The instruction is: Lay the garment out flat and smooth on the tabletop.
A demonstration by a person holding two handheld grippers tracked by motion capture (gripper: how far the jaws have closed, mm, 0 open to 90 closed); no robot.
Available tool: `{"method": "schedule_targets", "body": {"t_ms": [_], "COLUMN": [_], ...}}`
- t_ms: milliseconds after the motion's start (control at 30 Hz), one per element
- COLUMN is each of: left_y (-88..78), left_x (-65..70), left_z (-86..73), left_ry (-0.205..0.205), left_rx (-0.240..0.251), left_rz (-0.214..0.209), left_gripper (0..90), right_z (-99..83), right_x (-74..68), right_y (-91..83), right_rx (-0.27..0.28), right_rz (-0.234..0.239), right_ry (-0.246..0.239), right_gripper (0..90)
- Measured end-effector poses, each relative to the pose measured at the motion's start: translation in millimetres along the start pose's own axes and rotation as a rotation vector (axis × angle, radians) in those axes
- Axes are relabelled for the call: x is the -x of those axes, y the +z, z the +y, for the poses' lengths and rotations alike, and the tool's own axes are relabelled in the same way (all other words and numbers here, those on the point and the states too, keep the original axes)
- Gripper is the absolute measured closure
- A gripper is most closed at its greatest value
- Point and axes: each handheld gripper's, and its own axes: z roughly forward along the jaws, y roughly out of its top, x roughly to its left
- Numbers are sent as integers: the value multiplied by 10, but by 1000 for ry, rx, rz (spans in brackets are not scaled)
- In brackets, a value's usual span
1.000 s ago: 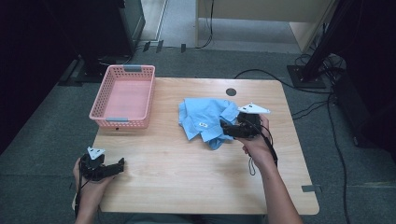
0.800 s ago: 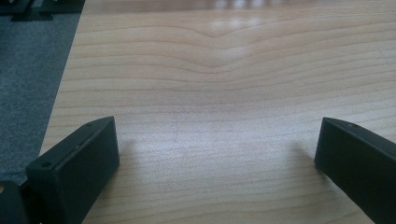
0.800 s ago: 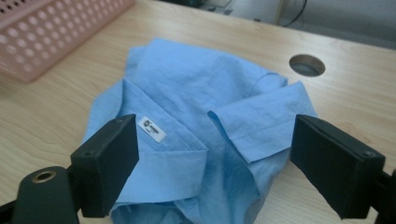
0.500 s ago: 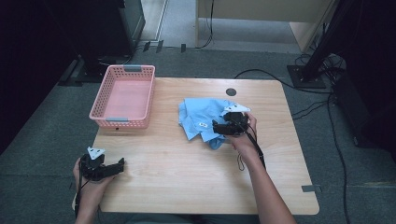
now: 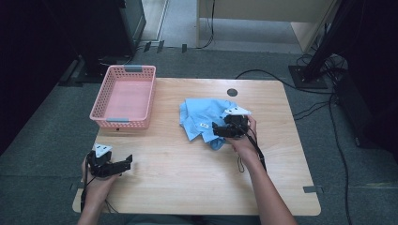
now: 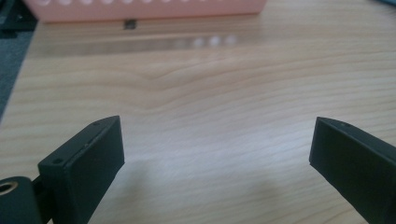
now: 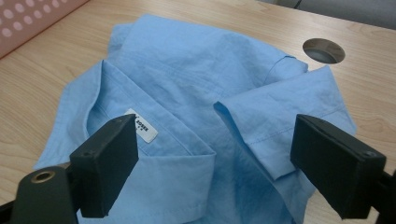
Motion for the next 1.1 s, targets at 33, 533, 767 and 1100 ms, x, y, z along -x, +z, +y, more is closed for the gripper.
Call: {"method": "schedule_targets", "body": {"t_ms": [33,533,767,1100], "left_y": [12,212,296,337], "left_x": [30,559,794,1099], "left_z": [20,348,526,824], "left_ry": [3,68,97,144], "left_rx": [1,28,45,92], "left_rz": [-6,-127,-179,-256], "left_gripper": [34,35,38,41], "right_z": [-6,-30,-52,-50], "right_x": [-1,-2,-23,25], "right_y": [-6,-82,-86,-26], "right_rx": [1,18,18,14], "right_rz": [3,11,24,20], "right_ry": [1,7,-8,9], "right_gripper": [148,149,149,150]}}
